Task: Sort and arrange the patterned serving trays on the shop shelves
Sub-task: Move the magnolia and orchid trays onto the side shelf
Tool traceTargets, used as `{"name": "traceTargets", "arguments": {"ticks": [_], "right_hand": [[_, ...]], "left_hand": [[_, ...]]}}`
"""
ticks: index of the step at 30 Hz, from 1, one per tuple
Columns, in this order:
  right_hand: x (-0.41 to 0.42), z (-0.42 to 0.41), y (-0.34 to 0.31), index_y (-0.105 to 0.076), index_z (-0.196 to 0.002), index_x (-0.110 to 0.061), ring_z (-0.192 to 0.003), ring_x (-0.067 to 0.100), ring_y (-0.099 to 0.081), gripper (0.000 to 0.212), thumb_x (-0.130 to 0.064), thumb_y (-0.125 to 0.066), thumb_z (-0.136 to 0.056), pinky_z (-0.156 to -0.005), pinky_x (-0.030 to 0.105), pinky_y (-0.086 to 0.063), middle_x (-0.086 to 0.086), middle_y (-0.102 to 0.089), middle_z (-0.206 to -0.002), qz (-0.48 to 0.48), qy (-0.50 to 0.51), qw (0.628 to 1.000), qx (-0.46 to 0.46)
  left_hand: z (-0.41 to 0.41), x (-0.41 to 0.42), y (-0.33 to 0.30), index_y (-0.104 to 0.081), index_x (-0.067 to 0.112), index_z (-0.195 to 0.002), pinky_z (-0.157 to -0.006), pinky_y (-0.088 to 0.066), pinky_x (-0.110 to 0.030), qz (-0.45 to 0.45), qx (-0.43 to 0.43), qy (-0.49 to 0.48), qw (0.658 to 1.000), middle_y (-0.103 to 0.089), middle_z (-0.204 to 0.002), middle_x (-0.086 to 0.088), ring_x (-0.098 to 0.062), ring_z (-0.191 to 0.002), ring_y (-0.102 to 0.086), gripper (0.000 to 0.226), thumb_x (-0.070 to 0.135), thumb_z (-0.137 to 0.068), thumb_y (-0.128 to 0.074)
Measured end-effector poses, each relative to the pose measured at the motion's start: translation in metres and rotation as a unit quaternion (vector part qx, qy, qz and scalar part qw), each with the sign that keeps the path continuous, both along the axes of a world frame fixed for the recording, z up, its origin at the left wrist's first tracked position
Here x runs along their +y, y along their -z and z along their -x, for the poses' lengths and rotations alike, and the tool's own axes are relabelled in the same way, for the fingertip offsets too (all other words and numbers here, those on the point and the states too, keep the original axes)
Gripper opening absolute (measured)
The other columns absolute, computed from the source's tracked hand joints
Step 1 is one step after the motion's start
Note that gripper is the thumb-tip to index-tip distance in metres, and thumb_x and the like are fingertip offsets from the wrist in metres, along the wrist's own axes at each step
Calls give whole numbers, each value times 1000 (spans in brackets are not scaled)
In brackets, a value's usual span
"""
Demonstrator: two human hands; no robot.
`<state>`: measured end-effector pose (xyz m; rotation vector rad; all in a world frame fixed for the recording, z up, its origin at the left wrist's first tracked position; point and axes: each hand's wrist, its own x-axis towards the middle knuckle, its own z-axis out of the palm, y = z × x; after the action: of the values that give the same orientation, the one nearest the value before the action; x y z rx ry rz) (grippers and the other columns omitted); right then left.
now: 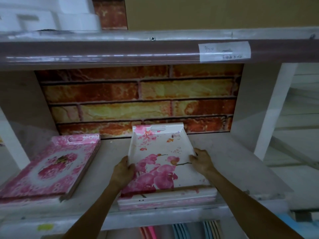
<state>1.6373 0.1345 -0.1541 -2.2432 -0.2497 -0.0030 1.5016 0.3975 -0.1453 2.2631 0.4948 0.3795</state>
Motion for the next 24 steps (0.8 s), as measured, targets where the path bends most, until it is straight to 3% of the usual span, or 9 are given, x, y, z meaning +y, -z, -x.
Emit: {"name": "traceTargets", "arguments": {"ticks": [2,4,6,8,10,13,18,22,24], "right_hand": [[-1,3,-7,-59,-125,-5,-102,30,-64,36,-21,-53,-92,-87,34,-54,18,-63,-118,13,-4,1000,12],[-4,12,-20,-55,-126,-3,-103,29,-63,37,-22,-53,-95,-82,29,-50,16,-64,-117,6,9,1000,12],[-9,16,-30,-53,-129,-2,-110,28,-61,38,-21,-54,-96,-87,27,-46,15,-63,-121,-11,31,999,-5],[-17,23,-40,-59,-125,-3,-112,24,-60,33,-17,-55,-95,-93,24,-43,11,-64,-124,-36,39,998,-35],[-27,33,-48,-67,-111,-6,-102,18,-61,22,-14,-56,-94,-87,20,-43,6,-67,-114,-68,41,995,-64],[-47,48,-62,-71,-92,-17,-85,14,-65,13,-14,-58,-92,-74,19,-47,-4,-69,-91,-116,51,989,-82],[-90,76,-83,-70,-97,-11,-62,3,-61,15,-15,-55,-95,-51,9,-44,3,-71,-85,-214,79,969,-92],[-132,95,-87,-69,-95,-11,-53,-3,-58,15,-14,-55,-95,-50,9,-42,3,-71,-79,-222,96,963,-116],[-163,104,-87,-69,-92,-14,-53,-1,-58,14,-14,-55,-95,-50,10,-42,2,-71,-77,-223,110,961,-122]], "left_hand": [[2,6,-7,-54,8,-128,-57,-45,-19,9,15,2,1000,-67,-109,-11,-17,-73,-62,34,15,-94,-50],[5,16,-12,-56,11,-128,-73,-46,-26,1,3,-21,1000,-64,-120,-11,-25,-91,-62,34,18,-96,-50],[7,25,-17,-62,13,-121,-87,-46,-30,-22,-52,-22,998,-64,-123,-10,-29,-106,-62,27,18,-96,-53],[8,26,-23,-66,22,-106,-95,-48,-37,-7,-119,6,993,-68,-118,-7,-29,-107,-64,17,13,-94,-56],[10,16,-34,-66,27,-96,-92,-52,-43,57,-158,35,985,-70,-110,-5,-27,-99,-66,19,10,-95,-56],[16,-12,-49,-67,21,-99,-80,-55,-39,143,-197,80,967,-72,-99,-3,-25,-85,-70,20,7,-96,-53],[20,-64,-58,-68,15,-102,-69,-56,-35,197,-218,149,944,-72,-82,-10,-29,-71,-69,19,9,-98,-51],[20,-114,-67,-67,14,-100,-58,-57,-27,214,-220,202,930,-69,-77,-14,-27,-64,-67,20,6,-98,-48],[16,-144,-70,-68,16,-98,-54,-53,-30,214,-212,230,925,-69,-76,-15,-30,-63,-65,22,7,-98,-48]]}}
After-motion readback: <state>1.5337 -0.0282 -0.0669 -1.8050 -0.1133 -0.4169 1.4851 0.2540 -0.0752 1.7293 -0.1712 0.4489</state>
